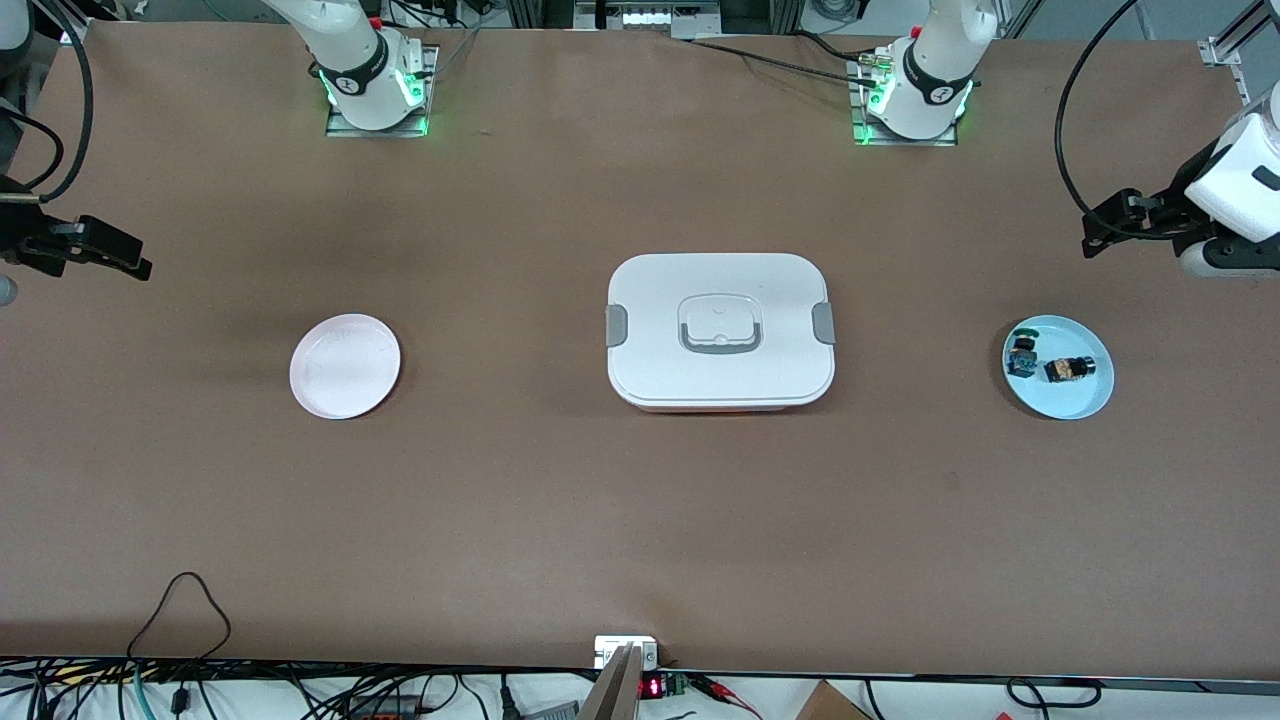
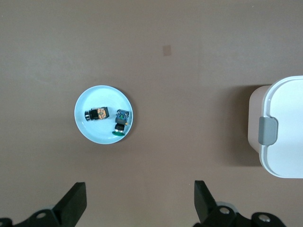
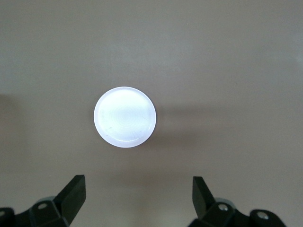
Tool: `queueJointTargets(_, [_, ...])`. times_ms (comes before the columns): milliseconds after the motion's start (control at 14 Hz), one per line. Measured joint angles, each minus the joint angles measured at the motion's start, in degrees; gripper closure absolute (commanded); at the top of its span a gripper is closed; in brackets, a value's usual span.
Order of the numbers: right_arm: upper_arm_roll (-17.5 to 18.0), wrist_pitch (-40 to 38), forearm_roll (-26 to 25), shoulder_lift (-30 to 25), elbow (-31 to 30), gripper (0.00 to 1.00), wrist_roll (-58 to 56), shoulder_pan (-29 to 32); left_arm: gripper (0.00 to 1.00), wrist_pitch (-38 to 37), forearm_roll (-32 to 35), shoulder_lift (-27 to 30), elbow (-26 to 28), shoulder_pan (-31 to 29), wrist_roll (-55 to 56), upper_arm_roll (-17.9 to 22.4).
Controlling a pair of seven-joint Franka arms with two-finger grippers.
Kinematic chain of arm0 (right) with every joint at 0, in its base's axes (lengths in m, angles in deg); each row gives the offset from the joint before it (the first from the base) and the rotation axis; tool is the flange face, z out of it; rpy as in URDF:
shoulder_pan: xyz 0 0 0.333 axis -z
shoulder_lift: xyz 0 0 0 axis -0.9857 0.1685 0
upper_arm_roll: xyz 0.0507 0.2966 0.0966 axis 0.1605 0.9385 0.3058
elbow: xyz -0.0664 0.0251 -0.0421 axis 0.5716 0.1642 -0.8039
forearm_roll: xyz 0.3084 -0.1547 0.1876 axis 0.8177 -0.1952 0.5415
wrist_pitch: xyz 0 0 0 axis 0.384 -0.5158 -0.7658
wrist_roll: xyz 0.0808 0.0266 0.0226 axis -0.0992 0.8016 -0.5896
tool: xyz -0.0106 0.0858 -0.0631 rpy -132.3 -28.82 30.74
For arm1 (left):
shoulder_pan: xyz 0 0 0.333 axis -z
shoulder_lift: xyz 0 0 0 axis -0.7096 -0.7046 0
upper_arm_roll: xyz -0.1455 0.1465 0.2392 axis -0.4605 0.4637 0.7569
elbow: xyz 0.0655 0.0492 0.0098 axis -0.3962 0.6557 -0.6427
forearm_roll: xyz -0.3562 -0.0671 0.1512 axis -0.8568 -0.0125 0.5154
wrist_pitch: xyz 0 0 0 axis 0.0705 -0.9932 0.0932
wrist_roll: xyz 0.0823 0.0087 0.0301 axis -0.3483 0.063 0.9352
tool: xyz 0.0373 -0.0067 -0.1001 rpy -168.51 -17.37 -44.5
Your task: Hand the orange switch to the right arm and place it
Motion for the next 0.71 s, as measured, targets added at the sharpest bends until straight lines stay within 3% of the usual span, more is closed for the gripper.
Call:
queueJointTargets(214, [0.0,0.0,0.0,0.0,0.0,0.0,0.0,0.0,0.0,-0.71,0.01,-2.73,-1.32,-0.94,0.04,0.57])
queueJointTargets(500, [-0.01,-0.01,0.0,0.0,0.01,0.0,0.0,0.05,0.0,-0.53,0.37,-8.84,-1.36,-6.89,-0.1,1.03])
queueJointTargets(714, [-0.01,-0.01,0.0,0.0,0.01,0.0,0.0,0.07,0.0,5.47,4.15,-15.07,-1.05,-10.9,-0.5,1.15])
